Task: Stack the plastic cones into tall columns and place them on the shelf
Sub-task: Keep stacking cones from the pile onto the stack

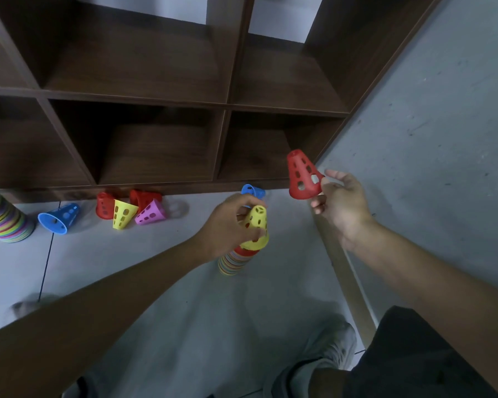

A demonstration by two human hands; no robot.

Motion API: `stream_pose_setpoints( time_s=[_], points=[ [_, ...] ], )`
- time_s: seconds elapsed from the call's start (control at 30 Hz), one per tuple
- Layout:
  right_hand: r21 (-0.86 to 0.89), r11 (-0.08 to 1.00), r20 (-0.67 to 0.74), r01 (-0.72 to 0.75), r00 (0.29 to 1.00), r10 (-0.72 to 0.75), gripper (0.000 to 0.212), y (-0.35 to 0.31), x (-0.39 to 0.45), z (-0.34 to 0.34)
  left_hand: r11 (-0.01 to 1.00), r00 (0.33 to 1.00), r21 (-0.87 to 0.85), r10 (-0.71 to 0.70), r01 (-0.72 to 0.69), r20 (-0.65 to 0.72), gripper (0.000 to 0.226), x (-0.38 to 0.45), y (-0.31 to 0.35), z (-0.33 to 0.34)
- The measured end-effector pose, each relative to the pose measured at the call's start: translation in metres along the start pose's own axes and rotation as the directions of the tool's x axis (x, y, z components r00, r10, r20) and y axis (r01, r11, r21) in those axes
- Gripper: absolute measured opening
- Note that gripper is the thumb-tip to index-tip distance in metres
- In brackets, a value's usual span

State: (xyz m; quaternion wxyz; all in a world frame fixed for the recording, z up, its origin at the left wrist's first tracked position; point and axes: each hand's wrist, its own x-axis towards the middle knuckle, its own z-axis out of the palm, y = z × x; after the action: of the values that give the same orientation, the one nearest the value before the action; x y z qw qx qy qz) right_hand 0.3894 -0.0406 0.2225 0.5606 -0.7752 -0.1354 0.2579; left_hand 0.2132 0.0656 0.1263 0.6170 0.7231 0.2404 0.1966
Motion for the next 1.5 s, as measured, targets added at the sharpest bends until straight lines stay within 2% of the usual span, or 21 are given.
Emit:
stream_pose_setpoints(
  time_s=[0.27,0.47,0.63,0.8,0.9,1.0,1.07,1.17,1.27,1.4,1.5],
  points=[
    [0.001,0.997,0.226,-0.083,0.971,0.081,0.028,0.014,-0.006,0.005,0.971,0.996,0.227,0.057,-0.071,0.070,0.044,-0.005,-0.028,-0.010],
    [-0.121,0.978,0.433,-0.167,0.878,0.204,0.025,0.026,-0.013,0.021,0.937,0.998,0.344,0.048,-0.058,0.040,0.028,-0.008,-0.055,-0.043],
    [-0.292,0.942,0.447,-0.169,0.846,0.290,0.026,0.041,-0.009,0.034,0.886,0.996,0.457,-0.050,0.078,-0.074,0.022,-0.009,-0.083,-0.081],
    [-0.365,0.911,0.445,-0.194,0.823,0.354,0.030,0.055,0.001,0.036,0.835,0.977,0.524,-0.065,0.165,-0.205,0.017,-0.011,-0.101,-0.114],
    [-0.407,0.895,0.429,-0.181,0.827,0.362,0.031,0.060,0.009,0.036,0.753,0.967,0.612,-0.132,0.242,-0.220,0.029,-0.011,-0.115,-0.136],
    [-0.468,0.872,0.403,-0.140,0.844,0.352,0.026,0.062,0.023,0.039,0.615,0.963,0.742,-0.139,0.267,-0.231,0.026,-0.010,-0.131,-0.152],
    [-0.523,0.847,0.381,-0.097,0.862,0.333,0.026,0.063,0.036,0.041,0.539,0.949,0.782,-0.204,0.314,-0.240,0.039,-0.005,-0.140,-0.160],
    [-0.594,0.805,0.375,0.000,0.885,0.277,0.027,0.066,0.060,0.049,0.495,0.912,0.785,-0.352,0.373,-0.212,0.063,0.005,-0.158,-0.172],
    [-0.685,0.716,0.377,0.135,0.907,0.190,0.029,0.073,0.087,0.064,0.446,0.888,0.815,-0.427,0.369,-0.169,0.075,0.015,-0.173,-0.177],
    [-0.693,0.677,0.421,0.250,0.902,0.098,0.034,0.091,0.117,0.091,0.404,0.862,0.840,-0.488,0.362,-0.137,0.080,0.021,-0.191,-0.185],
    [-0.722,0.620,0.449,0.306,0.890,0.083,0.037,0.107,0.134,0.107,0.378,0.875,0.852,-0.453,0.361,-0.169,0.075,0.024,-0.192,-0.183]
  ],
)
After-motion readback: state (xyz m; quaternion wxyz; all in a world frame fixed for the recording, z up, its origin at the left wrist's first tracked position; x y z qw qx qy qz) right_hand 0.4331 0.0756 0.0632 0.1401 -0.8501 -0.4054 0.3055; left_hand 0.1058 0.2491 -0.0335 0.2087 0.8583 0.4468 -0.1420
